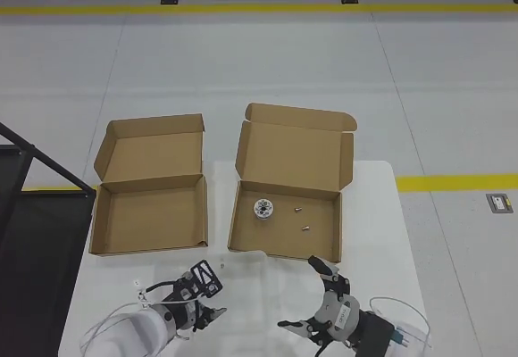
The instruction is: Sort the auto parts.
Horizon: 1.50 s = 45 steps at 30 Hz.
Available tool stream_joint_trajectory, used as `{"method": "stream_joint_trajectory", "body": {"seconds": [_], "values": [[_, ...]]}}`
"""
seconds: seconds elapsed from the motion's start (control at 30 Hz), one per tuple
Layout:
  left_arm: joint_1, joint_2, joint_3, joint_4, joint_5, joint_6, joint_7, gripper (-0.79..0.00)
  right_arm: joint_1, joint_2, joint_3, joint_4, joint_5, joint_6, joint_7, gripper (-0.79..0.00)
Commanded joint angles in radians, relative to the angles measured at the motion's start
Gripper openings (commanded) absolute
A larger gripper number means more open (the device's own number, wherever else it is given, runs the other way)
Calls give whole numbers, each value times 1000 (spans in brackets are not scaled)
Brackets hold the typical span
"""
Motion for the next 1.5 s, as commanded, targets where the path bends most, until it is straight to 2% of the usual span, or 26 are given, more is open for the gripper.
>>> {"method": "stream_joint_trajectory", "body": {"seconds": [0.0,0.07,0.13,0.53,0.73,0.93,1.47], "values": [[-19,-2,16,12,12,29,-37,-394,0,0,0,0,0,0,0,0],[-35,-3,25,33,32,64,-57,-357,0,0,0,0,0,0,0,0],[-56,-6,38,64,45,91,-62,-369,0,0,0,0,0,0,0,0],[-213,-25,156,293,62,120,-110,-360,0,0,0,0,0,0,0,0],[-276,-37,205,363,60,139,-96,-425,0,0,0,0,0,0,0,0],[-312,-44,232,398,61,147,-121,-440,0,0,0,0,0,0,0,0],[-329,-48,252,428,94,146,-164,-486,0,0,0,0,0,0,0,0]]}}
